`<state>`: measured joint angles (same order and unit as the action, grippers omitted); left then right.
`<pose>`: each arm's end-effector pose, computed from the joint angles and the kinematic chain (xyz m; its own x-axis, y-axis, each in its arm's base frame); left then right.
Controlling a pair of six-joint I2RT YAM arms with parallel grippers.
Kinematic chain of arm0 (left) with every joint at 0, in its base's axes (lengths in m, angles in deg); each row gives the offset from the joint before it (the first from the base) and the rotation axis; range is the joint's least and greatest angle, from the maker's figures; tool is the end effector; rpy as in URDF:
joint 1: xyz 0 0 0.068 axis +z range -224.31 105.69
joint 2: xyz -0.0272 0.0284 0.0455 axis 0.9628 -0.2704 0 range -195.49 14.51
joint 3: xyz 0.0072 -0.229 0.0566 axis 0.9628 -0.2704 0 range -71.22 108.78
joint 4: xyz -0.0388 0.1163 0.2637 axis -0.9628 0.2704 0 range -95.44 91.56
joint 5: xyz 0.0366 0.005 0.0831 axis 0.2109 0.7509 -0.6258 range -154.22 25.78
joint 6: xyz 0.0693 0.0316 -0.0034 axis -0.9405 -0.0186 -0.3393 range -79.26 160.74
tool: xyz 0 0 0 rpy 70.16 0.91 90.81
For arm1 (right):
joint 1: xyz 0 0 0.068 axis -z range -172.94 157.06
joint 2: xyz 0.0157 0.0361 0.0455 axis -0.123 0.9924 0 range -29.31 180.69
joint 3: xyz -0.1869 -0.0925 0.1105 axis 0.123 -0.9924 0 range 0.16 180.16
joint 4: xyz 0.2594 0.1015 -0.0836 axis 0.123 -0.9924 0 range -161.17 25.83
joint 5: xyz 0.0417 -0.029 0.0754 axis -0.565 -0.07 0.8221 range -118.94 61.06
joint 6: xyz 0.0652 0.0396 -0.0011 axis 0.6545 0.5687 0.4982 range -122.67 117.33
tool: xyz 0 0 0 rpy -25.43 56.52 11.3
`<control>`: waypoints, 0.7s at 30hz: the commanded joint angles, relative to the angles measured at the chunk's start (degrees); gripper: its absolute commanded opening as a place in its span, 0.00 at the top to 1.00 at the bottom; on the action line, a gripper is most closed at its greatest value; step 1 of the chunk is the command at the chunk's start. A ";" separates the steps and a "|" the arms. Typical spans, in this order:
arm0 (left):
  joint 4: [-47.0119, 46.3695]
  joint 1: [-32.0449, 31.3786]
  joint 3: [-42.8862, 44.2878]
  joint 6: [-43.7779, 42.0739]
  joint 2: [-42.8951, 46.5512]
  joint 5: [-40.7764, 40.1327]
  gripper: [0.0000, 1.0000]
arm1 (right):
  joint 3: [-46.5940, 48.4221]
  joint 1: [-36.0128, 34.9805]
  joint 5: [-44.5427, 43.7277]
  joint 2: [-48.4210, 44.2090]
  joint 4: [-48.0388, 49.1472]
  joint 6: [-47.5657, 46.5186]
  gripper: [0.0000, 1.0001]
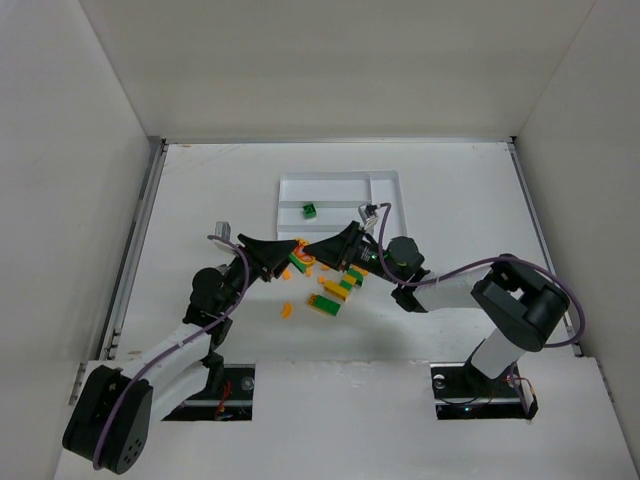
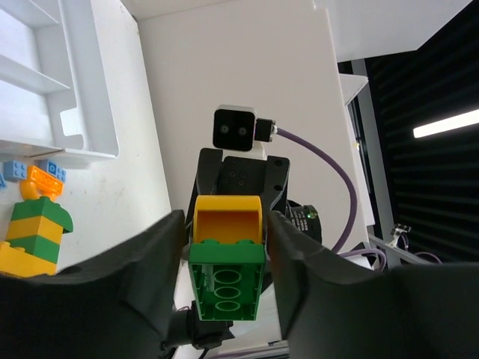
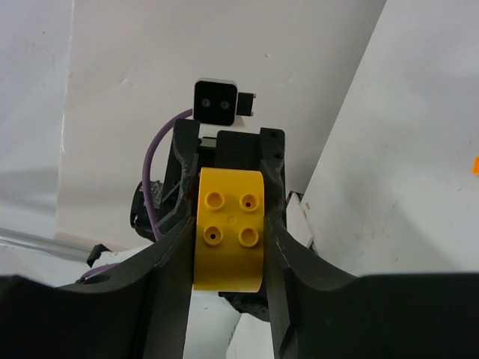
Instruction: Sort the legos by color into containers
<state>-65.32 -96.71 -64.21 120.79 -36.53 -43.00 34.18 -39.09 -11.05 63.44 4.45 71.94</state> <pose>0.2198 -0.1159 0.1769 -0.6234 -0.7362 -0.2635 0.3655 0.0236 -0.9305 0.2343 0.2727 0.1574 -0.8323 0.4580 -0.3123 -0.3525 -0.0024 0.9358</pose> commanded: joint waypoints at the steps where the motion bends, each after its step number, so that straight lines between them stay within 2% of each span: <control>1: -0.68 0.55 1.70 -1.39 2.17 0.23 0.52 | 1.66 -0.39 0.22 0.59 5.30 -0.34 0.65; 8: 5.03 1.08 1.00 -3.67 6.39 -0.20 0.42 | 1.66 -0.21 -1.19 1.21 5.12 -0.52 0.65; 13: 8.63 1.70 0.73 -5.16 8.85 -0.56 0.42 | 1.66 0.58 -2.07 1.47 3.89 -1.22 0.65; 21: 13.55 0.21 1.61 -8.33 9.30 -1.96 0.51 | 0.96 1.02 -3.47 0.42 2.22 -2.89 0.65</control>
<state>-52.34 -95.77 -64.21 115.17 -27.90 -44.34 34.18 -38.37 -13.30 64.53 4.36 70.76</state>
